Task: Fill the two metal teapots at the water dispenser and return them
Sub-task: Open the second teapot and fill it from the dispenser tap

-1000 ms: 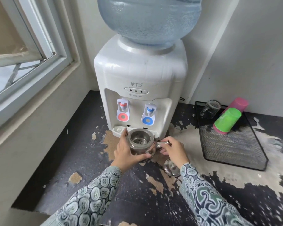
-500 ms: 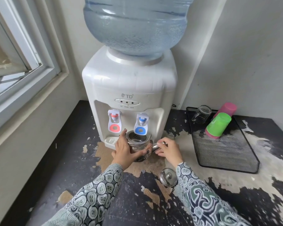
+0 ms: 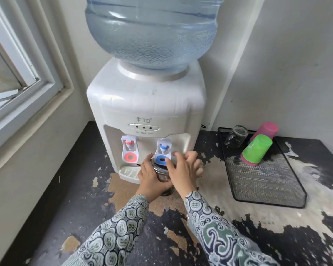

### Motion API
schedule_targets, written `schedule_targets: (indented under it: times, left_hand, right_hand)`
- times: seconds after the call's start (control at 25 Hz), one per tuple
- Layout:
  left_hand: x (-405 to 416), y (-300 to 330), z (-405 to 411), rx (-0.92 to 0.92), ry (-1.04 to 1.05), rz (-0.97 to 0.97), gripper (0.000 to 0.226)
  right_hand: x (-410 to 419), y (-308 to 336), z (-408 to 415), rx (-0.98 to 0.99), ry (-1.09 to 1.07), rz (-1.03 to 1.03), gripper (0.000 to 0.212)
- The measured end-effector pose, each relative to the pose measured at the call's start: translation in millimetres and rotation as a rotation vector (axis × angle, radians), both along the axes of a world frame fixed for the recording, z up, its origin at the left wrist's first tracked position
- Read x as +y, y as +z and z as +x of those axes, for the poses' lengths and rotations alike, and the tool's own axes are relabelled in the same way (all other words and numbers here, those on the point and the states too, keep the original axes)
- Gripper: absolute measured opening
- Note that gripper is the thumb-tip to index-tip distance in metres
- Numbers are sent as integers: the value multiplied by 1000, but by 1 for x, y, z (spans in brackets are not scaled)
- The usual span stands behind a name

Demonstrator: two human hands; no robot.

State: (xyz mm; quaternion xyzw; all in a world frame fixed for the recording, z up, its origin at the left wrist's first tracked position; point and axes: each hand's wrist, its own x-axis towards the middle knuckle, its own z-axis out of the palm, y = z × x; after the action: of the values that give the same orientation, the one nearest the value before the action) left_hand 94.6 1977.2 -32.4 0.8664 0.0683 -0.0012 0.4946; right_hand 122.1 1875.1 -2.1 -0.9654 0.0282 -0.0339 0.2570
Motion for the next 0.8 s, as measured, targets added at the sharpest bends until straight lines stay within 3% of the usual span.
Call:
schedule_targets:
  times: [0.16,0.44,0.68,0.8]
  left_hand:
    - [-3,-2,0,-22,33,6,119]
    - [-7,0,-6,-28,106,-54,119]
    - [-8,3,-3,34,96,-6,119]
    - [-8,5,-4,38,88,-8,120]
  right_hand:
    - [5,2,-1,77,-9,20,33]
    - [9,15,-20,145,0,250,26]
    - [4,33,-23,167,83,751,37]
    - [-7,7,-24,59,108,690,35]
